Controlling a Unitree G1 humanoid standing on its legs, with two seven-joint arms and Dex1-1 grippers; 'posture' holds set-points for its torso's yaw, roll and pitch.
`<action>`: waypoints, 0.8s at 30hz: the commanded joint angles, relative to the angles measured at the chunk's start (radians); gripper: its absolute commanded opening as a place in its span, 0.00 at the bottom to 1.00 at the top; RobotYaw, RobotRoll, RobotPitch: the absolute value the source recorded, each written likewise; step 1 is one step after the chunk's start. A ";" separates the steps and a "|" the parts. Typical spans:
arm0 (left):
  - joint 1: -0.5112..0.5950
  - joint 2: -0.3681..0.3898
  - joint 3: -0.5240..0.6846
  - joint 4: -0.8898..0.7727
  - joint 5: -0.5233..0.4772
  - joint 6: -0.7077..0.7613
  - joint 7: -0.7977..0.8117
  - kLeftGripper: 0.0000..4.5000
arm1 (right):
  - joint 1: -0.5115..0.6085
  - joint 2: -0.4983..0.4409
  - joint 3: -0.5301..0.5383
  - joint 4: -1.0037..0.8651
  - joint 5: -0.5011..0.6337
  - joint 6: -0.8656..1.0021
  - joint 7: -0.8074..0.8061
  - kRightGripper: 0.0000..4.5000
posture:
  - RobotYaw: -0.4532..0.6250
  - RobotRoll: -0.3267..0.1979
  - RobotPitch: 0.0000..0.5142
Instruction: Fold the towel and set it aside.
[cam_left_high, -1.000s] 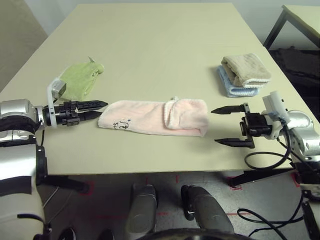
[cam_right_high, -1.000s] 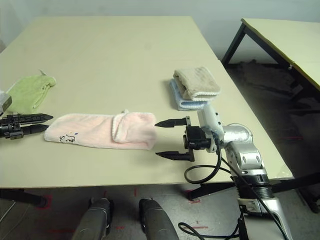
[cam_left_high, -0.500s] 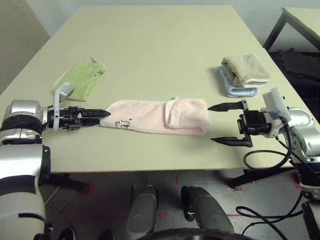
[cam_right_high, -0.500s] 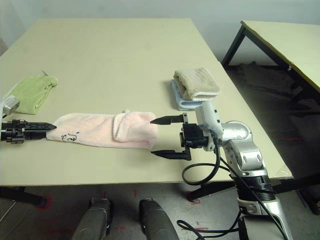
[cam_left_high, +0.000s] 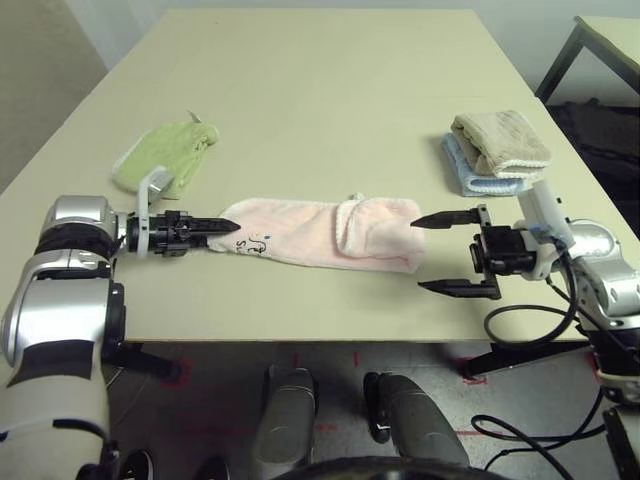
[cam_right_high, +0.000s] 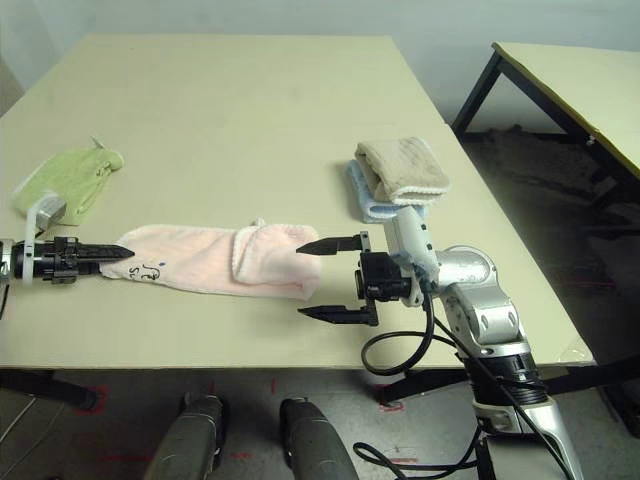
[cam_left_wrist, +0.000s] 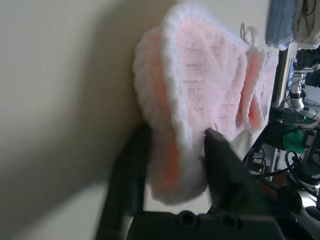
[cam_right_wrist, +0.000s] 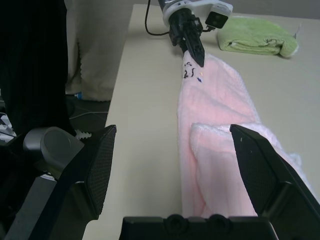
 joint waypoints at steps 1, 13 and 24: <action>0.006 0.001 -0.007 0.019 0.011 -0.002 -0.013 0.08 | 0.010 -0.013 0.003 -0.020 0.007 0.006 -0.002 1.00 | 0.40 0.62 0.34; 0.043 0.144 -0.042 0.028 0.042 -0.034 -0.128 0.01 | 0.029 -0.025 0.002 0.002 0.013 0.034 0.000 1.00 | 0.42 0.62 0.35; 0.098 0.304 -0.117 -0.075 -0.078 -0.011 -0.149 0.01 | 0.058 -0.051 0.012 0.011 0.003 0.074 0.007 1.00 | 0.43 0.62 0.35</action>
